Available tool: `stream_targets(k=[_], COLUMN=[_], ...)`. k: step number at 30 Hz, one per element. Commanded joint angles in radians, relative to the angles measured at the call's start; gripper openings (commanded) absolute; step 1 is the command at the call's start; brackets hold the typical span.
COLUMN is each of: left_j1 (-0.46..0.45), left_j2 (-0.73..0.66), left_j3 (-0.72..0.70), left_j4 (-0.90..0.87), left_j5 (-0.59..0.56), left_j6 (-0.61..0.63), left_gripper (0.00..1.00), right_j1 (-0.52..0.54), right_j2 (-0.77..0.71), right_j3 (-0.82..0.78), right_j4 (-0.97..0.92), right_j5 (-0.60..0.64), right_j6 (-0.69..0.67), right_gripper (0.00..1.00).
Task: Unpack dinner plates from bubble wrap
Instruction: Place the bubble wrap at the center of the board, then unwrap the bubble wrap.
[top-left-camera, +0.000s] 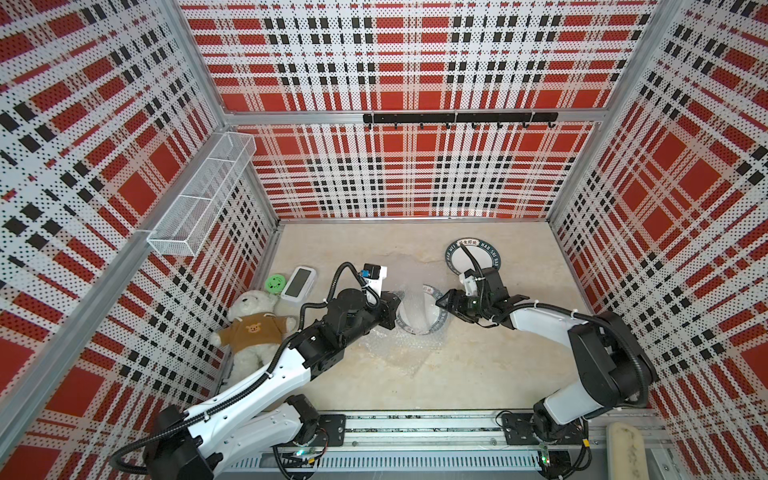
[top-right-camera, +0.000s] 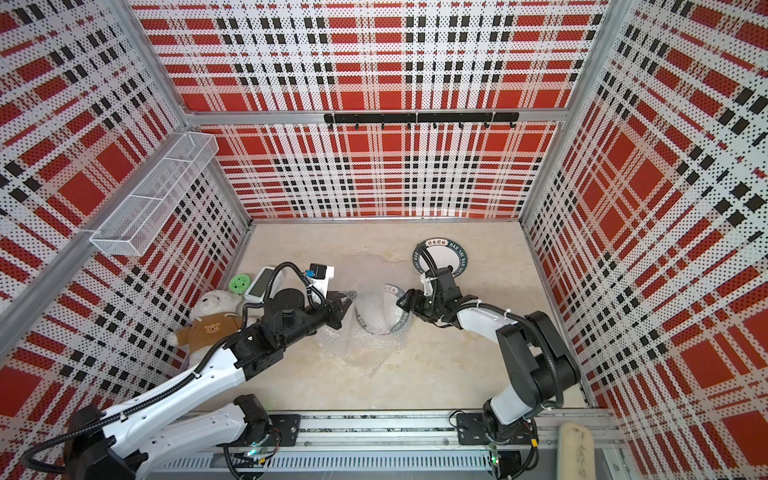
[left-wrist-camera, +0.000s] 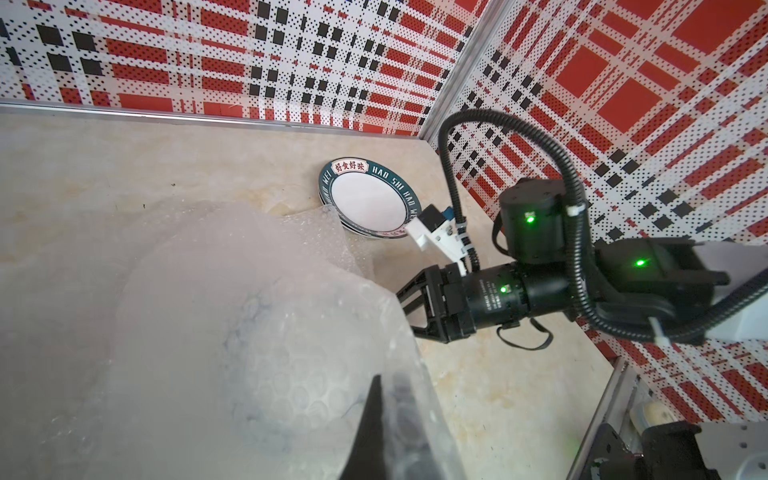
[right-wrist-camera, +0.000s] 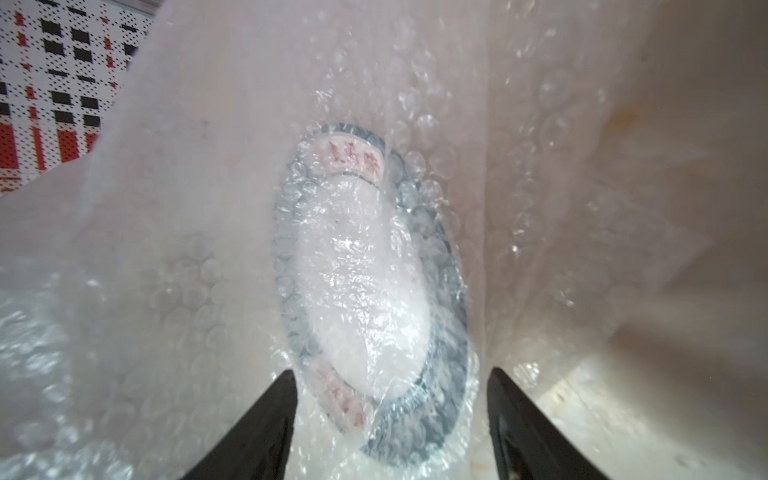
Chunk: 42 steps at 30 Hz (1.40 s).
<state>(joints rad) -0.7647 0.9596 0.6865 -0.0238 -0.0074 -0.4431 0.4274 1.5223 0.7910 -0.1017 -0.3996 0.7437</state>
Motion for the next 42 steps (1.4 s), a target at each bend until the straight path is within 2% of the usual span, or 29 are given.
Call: stream_targets(k=[1, 3, 6, 12, 17, 21, 30, 32, 35, 36, 38, 39, 42], left_j1=[0.004, -0.001, -0.036, -0.12, -0.18, -0.192, -0.215, -0.217, -0.214, -0.213, -0.206, -0.198, -0.191], left_j2=[-0.016, -0.014, 0.005, 0.067, 0.111, 0.14, 0.174, 0.189, 0.203, 0.204, 0.196, 0.185, 0.127], left_j3=[-0.026, -0.038, -0.068, -0.171, -0.214, -0.226, -0.22, -0.213, -0.205, -0.2, -0.183, -0.175, -0.137], left_j4=[-0.019, -0.015, -0.002, 0.12, 0.2, 0.246, 0.281, 0.281, 0.279, 0.278, 0.254, 0.244, 0.187], left_j5=[0.006, 0.042, 0.055, 0.049, 0.003, 0.002, -0.017, -0.016, -0.022, -0.024, -0.019, -0.003, 0.034], left_j6=[0.013, 0.024, 0.039, 0.039, 0.034, 0.021, 0.018, 0.02, 0.005, -0.003, -0.015, -0.017, -0.02], left_gripper=[0.0, 0.0, 0.0, 0.0, 0.0, 0.0, 0.0, 0.0, 0.0, 0.0, 0.01, 0.05, 0.43], right_j1=[-0.017, -0.026, -0.025, 0.05, 0.115, 0.178, 0.195, 0.194, 0.194, 0.193, 0.188, 0.183, 0.155], right_j2=[-0.108, -0.166, -0.214, -0.159, -0.081, -0.01, 0.016, 0.009, -0.012, -0.023, -0.046, -0.061, -0.118], right_j3=[0.056, 0.072, 0.112, 0.194, 0.225, 0.285, 0.223, 0.222, 0.224, 0.227, 0.24, 0.245, 0.248], right_j4=[-0.171, -0.208, -0.228, -0.241, -0.211, -0.299, -0.207, -0.219, -0.234, -0.245, -0.285, -0.299, -0.323], right_j5=[0.139, 0.142, 0.05, -0.116, -0.142, -0.099, -0.157, -0.15, -0.134, -0.12, -0.092, -0.084, -0.069], right_j6=[-0.078, -0.104, -0.142, -0.154, -0.14, -0.196, -0.143, -0.144, -0.15, -0.153, -0.169, -0.174, -0.178], right_gripper=[0.83, 0.85, 0.88, 0.9, 0.9, 0.85, 0.61, 0.5, 0.17, 0.09, 0.0, 0.0, 0.0])
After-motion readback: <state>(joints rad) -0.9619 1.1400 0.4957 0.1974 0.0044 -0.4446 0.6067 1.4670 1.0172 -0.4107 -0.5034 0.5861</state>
